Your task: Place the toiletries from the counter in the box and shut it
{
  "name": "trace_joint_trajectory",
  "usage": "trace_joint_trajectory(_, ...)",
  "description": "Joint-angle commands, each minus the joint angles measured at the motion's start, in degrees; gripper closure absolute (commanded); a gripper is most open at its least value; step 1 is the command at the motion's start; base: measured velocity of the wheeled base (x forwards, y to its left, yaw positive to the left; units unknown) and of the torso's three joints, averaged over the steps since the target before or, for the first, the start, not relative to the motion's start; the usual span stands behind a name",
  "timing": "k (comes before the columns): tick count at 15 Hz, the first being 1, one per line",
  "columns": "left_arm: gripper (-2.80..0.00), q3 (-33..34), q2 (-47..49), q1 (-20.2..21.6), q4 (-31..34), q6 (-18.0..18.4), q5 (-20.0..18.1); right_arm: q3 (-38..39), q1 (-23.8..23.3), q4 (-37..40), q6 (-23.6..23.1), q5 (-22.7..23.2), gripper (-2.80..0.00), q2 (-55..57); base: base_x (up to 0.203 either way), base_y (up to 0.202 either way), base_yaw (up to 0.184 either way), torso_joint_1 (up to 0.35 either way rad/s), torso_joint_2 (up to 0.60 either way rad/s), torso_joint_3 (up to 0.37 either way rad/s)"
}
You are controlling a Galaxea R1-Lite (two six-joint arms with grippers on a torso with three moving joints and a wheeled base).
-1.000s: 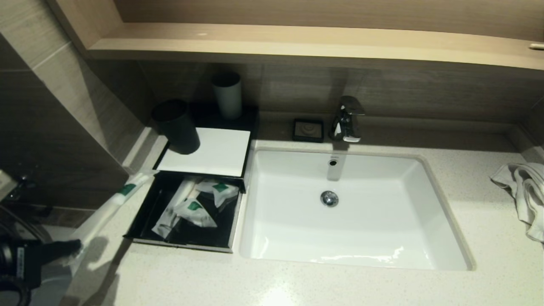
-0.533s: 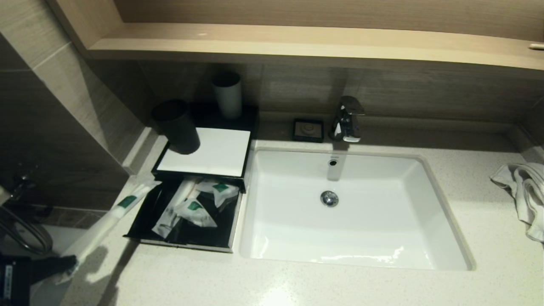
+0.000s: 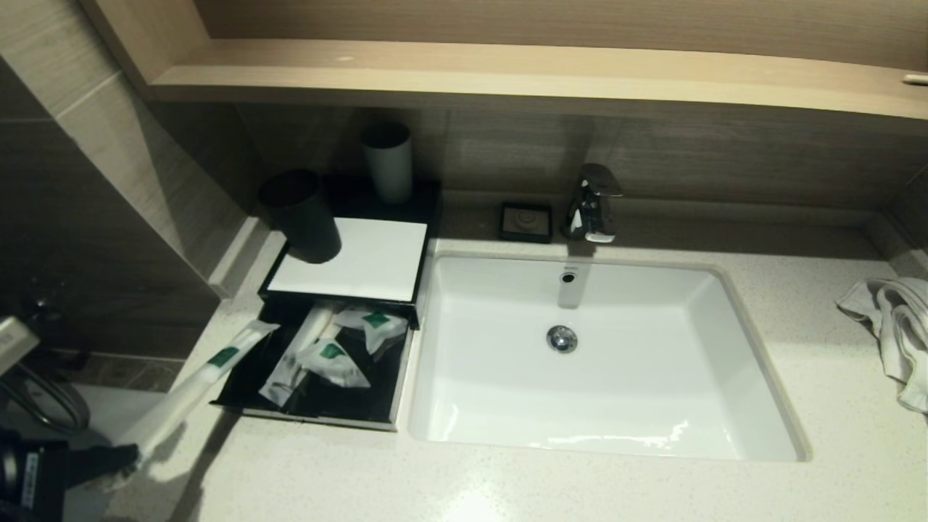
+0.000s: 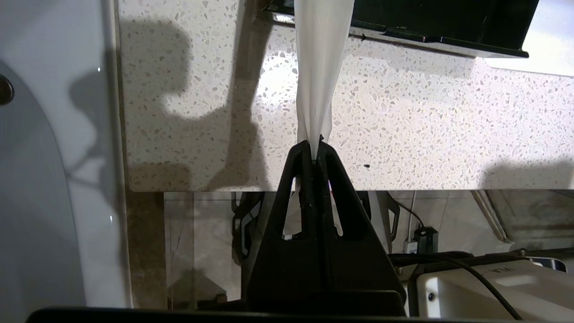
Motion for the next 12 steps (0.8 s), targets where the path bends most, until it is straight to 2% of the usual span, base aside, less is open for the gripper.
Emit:
trace_joint_trajectory(1, 0.0, -0.5, 0.8, -0.1, 1.0, 0.0, -0.2, 0.0, 0.0, 0.0, 0.0, 0.0, 0.0, 0.0, 0.0, 0.0, 0.0, 0.0, 0.0, 0.0)
trace_joint_trajectory(8, 0.0, -1.8, 5.2, -0.3, 0.0, 0.0, -0.4, 0.0, 0.0, 0.0, 0.0, 0.0, 0.0, 0.0, 0.0, 0.0, 0.0, 0.0, 0.0, 0.0)
trace_joint_trajectory(12, 0.0, -2.2, 8.8, -2.6, -2.0, -0.3, -0.3, 0.0, 0.0, 0.0, 0.0, 0.0, 0.0, 0.0, 0.0, 0.0, 0.0, 0.0, 0.0, 0.0)
